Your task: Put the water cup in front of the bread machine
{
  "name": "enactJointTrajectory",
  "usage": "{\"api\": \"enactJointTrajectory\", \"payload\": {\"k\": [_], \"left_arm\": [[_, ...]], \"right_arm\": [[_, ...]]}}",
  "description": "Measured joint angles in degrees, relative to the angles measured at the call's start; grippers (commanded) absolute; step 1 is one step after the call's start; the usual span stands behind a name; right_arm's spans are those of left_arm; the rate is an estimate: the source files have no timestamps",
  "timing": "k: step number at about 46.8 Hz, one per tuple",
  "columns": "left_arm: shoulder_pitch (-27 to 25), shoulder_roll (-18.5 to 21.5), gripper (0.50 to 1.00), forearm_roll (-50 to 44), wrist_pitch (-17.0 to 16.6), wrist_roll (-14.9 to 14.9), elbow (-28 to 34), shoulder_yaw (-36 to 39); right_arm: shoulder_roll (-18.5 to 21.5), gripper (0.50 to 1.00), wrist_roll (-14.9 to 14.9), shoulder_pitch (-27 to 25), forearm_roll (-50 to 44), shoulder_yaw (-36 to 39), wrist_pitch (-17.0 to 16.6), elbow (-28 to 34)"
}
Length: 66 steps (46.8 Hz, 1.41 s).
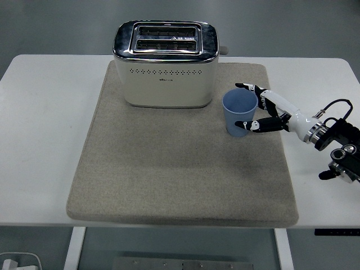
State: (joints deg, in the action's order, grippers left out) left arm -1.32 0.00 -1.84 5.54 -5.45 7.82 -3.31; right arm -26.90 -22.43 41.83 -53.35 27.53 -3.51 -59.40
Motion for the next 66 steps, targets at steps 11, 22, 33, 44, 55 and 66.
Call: {"api": "enactJointTrajectory", "payload": {"k": [11, 22, 33, 44, 55, 66], "left_arm": [[0.0, 0.0, 1.0, 0.0, 0.0, 0.0, 0.0, 0.0], [0.0, 0.0, 1.0, 0.0, 0.0, 0.0, 0.0, 0.0], [0.0, 0.0, 1.0, 0.0, 0.0, 0.0, 0.0, 0.0], [0.0, 0.0, 1.0, 0.0, 0.0, 0.0, 0.0, 0.0], [0.0, 0.0, 1.0, 0.0, 0.0, 0.0, 0.0, 0.0], [0.0, 0.0, 1.0, 0.0, 0.0, 0.0, 0.0, 0.0]], "right_arm": [[0.1, 0.5, 0.1, 0.0, 0.0, 0.1, 0.3, 0.2], [-0.1, 0.5, 0.0, 0.2, 0.3, 0.6, 0.4, 0.2], [0.2, 0.5, 0.0, 0.7, 1.9, 0.9, 0.3, -2.6], [0.7, 0.5, 1.2, 0.7, 1.9, 0.8, 1.0, -7.1], [1.4, 0.5, 1.7, 0.8, 1.6, -0.1, 1.9, -11.8], [2.9, 0.5, 3.7, 1.8, 1.0, -0.4, 2.1, -14.2]]}}
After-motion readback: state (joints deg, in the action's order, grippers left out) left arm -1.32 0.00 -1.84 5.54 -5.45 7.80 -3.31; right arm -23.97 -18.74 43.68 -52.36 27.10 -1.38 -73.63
